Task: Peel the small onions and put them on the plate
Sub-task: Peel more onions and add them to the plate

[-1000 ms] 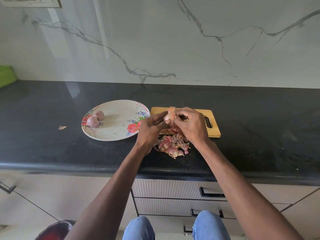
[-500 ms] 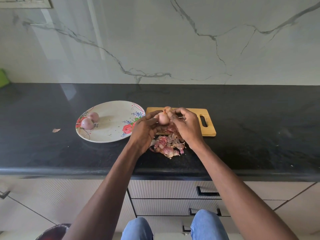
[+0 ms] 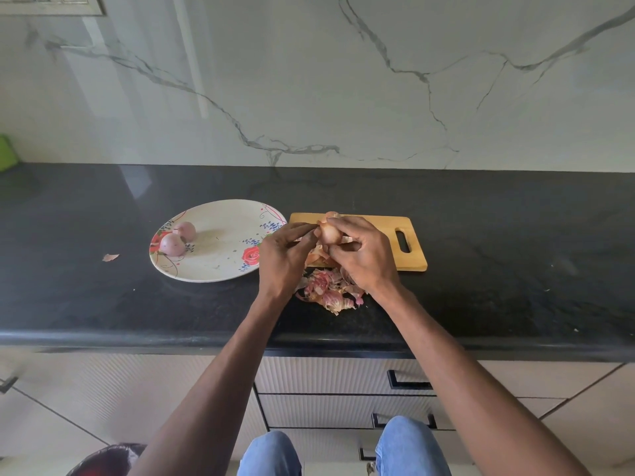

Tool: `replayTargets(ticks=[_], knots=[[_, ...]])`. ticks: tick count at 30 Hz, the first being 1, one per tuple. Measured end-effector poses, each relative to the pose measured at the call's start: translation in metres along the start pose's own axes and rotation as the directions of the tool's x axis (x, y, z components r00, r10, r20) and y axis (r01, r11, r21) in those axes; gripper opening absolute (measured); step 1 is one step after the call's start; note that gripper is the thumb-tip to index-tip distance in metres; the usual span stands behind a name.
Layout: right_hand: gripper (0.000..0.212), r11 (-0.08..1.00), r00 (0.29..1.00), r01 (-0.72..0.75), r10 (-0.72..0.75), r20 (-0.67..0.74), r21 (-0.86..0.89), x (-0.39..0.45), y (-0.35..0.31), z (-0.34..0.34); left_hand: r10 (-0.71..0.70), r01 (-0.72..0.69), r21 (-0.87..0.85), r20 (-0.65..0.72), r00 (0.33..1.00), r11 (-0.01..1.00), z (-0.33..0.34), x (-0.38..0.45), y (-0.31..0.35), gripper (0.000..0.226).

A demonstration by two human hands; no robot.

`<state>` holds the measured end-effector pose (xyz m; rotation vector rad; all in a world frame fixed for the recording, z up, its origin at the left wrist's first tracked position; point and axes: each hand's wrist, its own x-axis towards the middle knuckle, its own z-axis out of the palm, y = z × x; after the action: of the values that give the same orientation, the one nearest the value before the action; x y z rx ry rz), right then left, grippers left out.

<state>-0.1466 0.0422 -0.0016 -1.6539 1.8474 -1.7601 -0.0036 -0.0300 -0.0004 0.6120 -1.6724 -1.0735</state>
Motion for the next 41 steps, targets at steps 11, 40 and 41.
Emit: replayTargets(ticks=[11,40,41], knots=[[0.051,0.992,0.995,0.100,-0.100,0.002,-0.076,-0.005,0.000,0.001,0.065,-0.064,0.075,-0.004,0.998,0.995,-0.001,0.000,0.003,0.019],[0.037,0.875,0.959,-0.281,0.250,0.130,0.394,-0.002,-0.017,-0.003,-0.148,0.136,-0.281,-0.020,0.989,0.950,0.004,-0.001,0.007,0.014],[0.037,0.882,0.961,-0.276,0.246,0.128,0.382,-0.002,-0.016,-0.003,-0.116,0.109,-0.233,-0.018,0.993,0.966,0.004,-0.001,0.006,0.015]])
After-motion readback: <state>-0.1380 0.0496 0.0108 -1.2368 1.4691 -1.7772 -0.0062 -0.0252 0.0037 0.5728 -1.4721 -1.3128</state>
